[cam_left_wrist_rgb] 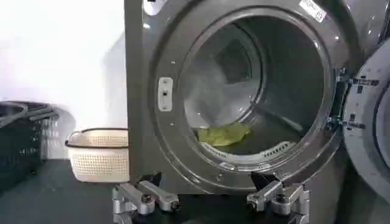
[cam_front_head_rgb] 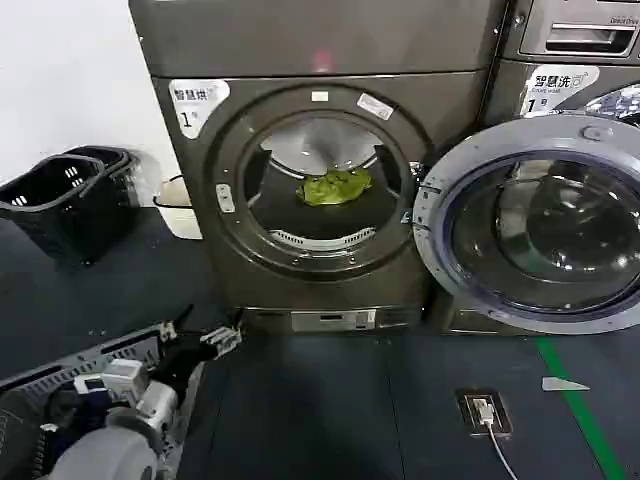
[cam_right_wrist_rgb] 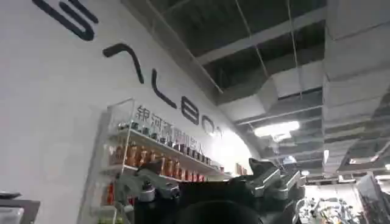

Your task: Grasp the clothes from the dryer.

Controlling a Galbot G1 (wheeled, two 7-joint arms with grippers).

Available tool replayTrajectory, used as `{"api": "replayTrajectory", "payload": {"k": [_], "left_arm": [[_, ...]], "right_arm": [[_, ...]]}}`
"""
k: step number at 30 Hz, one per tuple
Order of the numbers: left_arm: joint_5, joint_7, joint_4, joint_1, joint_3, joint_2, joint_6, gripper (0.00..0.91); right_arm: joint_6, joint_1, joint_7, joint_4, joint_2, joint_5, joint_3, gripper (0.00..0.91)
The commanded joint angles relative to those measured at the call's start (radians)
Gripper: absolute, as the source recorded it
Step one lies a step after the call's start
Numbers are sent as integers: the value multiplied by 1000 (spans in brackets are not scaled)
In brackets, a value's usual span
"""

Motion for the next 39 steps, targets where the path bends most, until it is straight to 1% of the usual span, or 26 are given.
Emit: {"api": "replayTrajectory", "payload": {"k": [1,5,9,30,33,35,39], "left_arm": [[0,28,-9,-4,-16,8,6,907],[4,84,-29,-3,-27,3,6,907],[19,79,-23,-4,-29,4,-5,907],[27,88,-29,3,-26,2,-2,907],[26,92,-32,3,-25,6,-2,907],[26,96,-35,1,-25,8,-4,907],[25,101,-50,0,-26,11,-10,907]], "right_arm": [[13,-2,7,-1,1,6,0,907],[14,-3,6,-5,0,6,5,907],[16,1,6,-2,-1,6,4,907],[20,3,-1,-3,1,5,6,907],[39,0,-16,2,5,19,6,907],[53,-1,-33,7,8,46,12,907],[45,-3,-41,19,13,58,18,907]]}}
